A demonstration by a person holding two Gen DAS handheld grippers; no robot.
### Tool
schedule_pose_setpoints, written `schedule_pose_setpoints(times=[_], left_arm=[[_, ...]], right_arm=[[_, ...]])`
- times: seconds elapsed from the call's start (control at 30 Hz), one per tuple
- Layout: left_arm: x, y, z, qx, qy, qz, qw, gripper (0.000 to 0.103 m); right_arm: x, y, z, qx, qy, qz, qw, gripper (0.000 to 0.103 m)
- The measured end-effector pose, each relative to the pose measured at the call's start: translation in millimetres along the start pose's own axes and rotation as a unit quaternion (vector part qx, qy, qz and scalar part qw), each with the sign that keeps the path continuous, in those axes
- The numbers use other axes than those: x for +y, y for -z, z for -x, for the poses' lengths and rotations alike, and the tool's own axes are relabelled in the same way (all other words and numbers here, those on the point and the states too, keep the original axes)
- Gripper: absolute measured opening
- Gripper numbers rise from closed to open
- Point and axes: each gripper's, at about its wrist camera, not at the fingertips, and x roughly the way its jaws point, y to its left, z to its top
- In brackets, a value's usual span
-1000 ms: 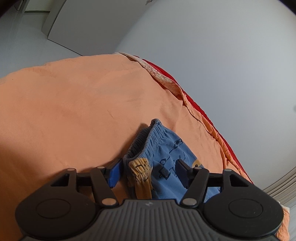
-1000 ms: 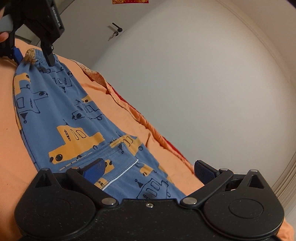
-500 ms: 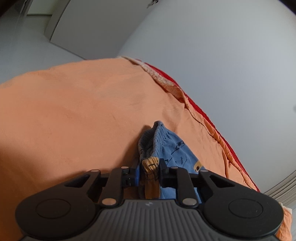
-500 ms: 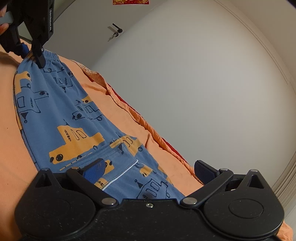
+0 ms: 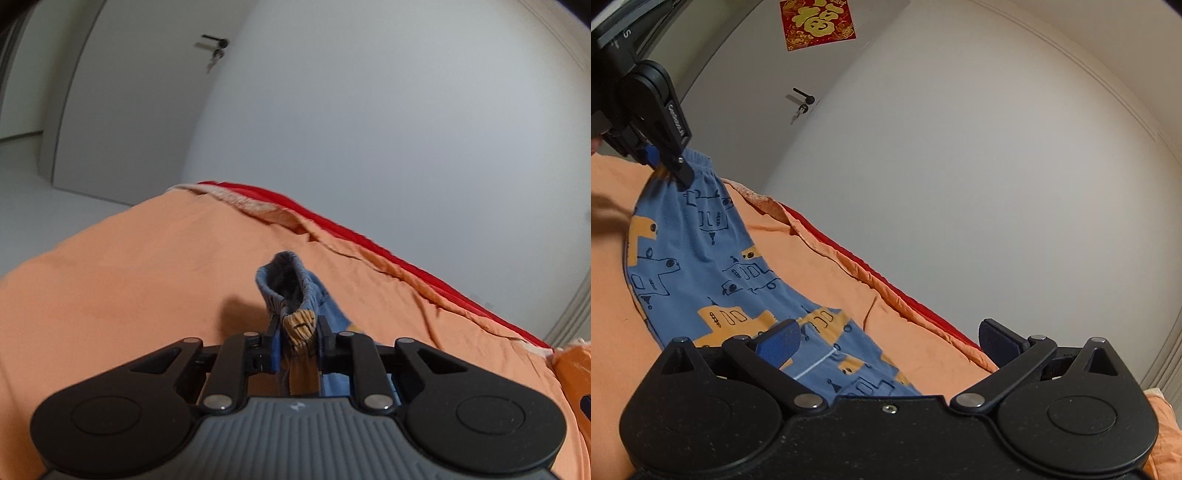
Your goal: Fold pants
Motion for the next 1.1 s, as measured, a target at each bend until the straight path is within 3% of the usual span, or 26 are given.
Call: schedule_pose_setpoints(times=[0.17,0.37,0.53,0.67,0.73,0.8,0.87,1.0,1.1], left_arm=[[-56.3,-5.6,14.4,-0.003,0.044,-0.059,0.9973,0.019],[-142.9,2.2,13.7,0.013,0.106,-0.144,0.9838,0.019],[-201.5,33.1,6.5,0.051,0.153,-0.195,0.9673,0.019],[-237.5,72.6,-3.5,0.088,0.177,-0.231,0.9528,0.02],[-249.4,93.6,-17.1,0.115,0.182,-0.252,0.9434,0.027],[-255.6,114.7,-28.1,0.139,0.19,-0.268,0.9343,0.051],[-253.5,126.1,-30.5,0.144,0.192,-0.273,0.9317,0.06],[-243.9,135.1,-21.5,0.13,0.197,-0.296,0.9255,0.073],[-233.2,137.1,-10.5,0.125,0.196,-0.327,0.9163,0.074]], right_arm=[[-29.0,6.3,19.9,0.011,0.011,-0.028,0.999,0.102],[-81.8,27.6,19.2,0.064,0.036,-0.101,0.992,0.102],[-125.4,62.4,25.8,0.102,0.081,-0.151,0.98,0.102],[-151.1,95.9,30.8,0.138,0.089,-0.189,0.968,0.102],[-157.9,110.1,31.1,0.156,0.092,-0.194,0.964,0.102],[-162.8,122.9,31.0,0.17,0.092,-0.2,0.961,0.102],[-166.4,132.6,31.2,0.184,0.081,-0.209,0.957,0.102],[-168.6,138.6,27.7,0.185,0.055,-0.224,0.955,0.102],[-171.9,129.9,23.7,0.158,0.008,-0.233,0.959,0.102]])
